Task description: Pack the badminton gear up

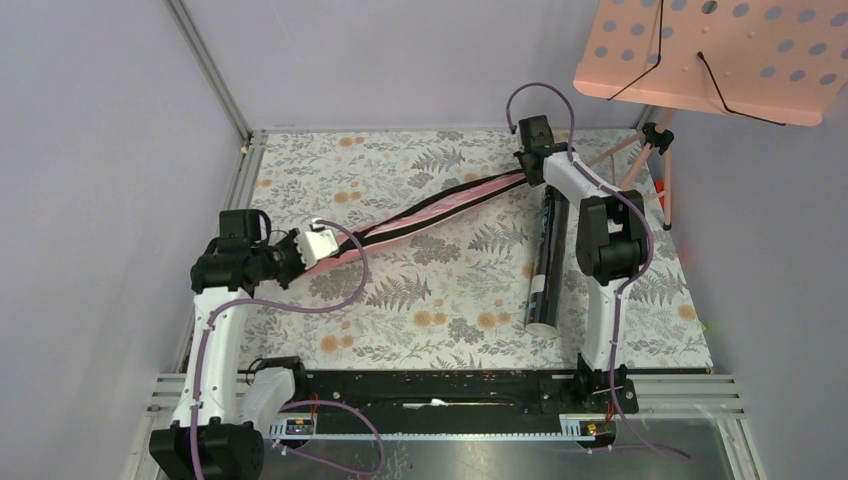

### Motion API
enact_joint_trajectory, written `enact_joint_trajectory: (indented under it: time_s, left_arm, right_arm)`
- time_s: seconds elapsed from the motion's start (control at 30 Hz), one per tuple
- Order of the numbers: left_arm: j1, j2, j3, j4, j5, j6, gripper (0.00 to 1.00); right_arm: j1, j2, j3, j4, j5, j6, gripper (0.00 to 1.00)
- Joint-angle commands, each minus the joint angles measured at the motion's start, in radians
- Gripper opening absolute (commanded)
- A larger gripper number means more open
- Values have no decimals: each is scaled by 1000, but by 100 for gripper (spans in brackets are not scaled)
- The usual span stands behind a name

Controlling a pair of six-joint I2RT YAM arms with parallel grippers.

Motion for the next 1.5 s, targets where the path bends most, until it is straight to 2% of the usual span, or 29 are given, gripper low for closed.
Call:
enact_joint_trajectory:
  time_s: [0.0, 0.1, 0.27, 0.43, 0.53, 0.57, 0.6, 0.67, 0.7, 0.73, 0.83, 0.9, 0.93, 0.97, 1.0, 1.03, 1.1, 1.13, 1.17, 1.2, 1.23, 1.3, 1.37, 1.43, 1.47]
  left_arm:
    - [22, 23, 64, -81, 14, 122, 0]
    - [23, 32, 86, -151, 35, 195, 0]
    - [21, 29, 83, -194, 62, 242, 0]
    - [-9, -2, 48, -205, 108, 287, 0]
    - [-49, -27, 32, -202, 113, 292, 0]
    - [-59, -37, 22, -194, 114, 288, 4]
    - [-68, -48, 19, -186, 115, 283, 24]
    - [-76, -72, 10, -179, 126, 279, 77]
    - [-80, -84, 13, -179, 137, 280, 95]
    - [-84, -98, 20, -178, 151, 278, 98]
    - [-91, -131, 67, -177, 232, 243, 99]
    - [-120, -142, 111, -128, 309, 132, 99]
    - [-120, -148, 124, -19, 354, 23, 99]
    - [-120, -156, 125, 109, 398, -131, 99]
    - [-121, -168, 112, 322, 407, -339, 99]
    - [-123, -179, 84, 595, 369, -623, 99]
    - [-129, -172, 11, 1115, 159, -1124, 99]
    - [-137, -152, -6, 1277, 6, -1305, 99]
    - [-154, -102, 10, 1349, -190, -1429, 99]
    - [-171, -50, 68, 1304, -418, -1554, 99]
    - [-176, 14, 194, 1227, -551, -1641, 99]
    - [-179, 161, 385, 1088, -697, -1728, 99]
    - [-181, 281, 523, 907, -691, -1868, 99]
    - [-208, 338, 533, 869, -597, -1906, 99]
    - [-239, 348, 506, 856, -592, -1910, 99]
  right_arm:
    - [-86, 105, 158, 17, 156, -69, 0]
    - [-90, 188, 255, 39, 239, -114, 0]
    - [-89, 290, 479, -133, 227, -95, 0]
    - [-87, 181, 376, -121, -10, -90, 1]
    - [-73, 58, 267, -93, -124, -84, 16]
    - [-59, 13, 227, -79, -142, -85, 25]
    - [-44, -26, 192, -72, -155, -91, 36]
    - [-5, -98, 144, -98, -174, -116, 55]
    - [20, -127, 125, -115, -176, -130, 60]
    - [51, -158, 103, -119, -165, -144, 66]
    - [147, -224, 70, -119, -132, -148, 76]
    - [194, -262, 69, -113, -139, -102, 91]
    - [209, -279, 74, -115, -169, -61, 98]
    - [217, -310, 75, -121, -206, -15, 99]
    - [223, -337, 71, -119, -240, 52, 100]
    - [225, -371, 53, -109, -265, 144, 100]
    - [225, -467, -46, -45, -294, 295, 100]
    - [226, -528, -121, -6, -321, 358, 100]
    - [227, -589, -195, 26, -339, 416, 100]
    - [229, -651, -287, 67, -345, 476, 100]
    - [232, -717, -382, 109, -350, 519, 100]
    - [235, -830, -539, 160, -344, 584, 100]
    - [235, -931, -658, 154, -280, 635, 99]
    - [235, -1039, -755, 126, -203, 659, 100]
    - [235, -1103, -802, 110, -172, 663, 100]
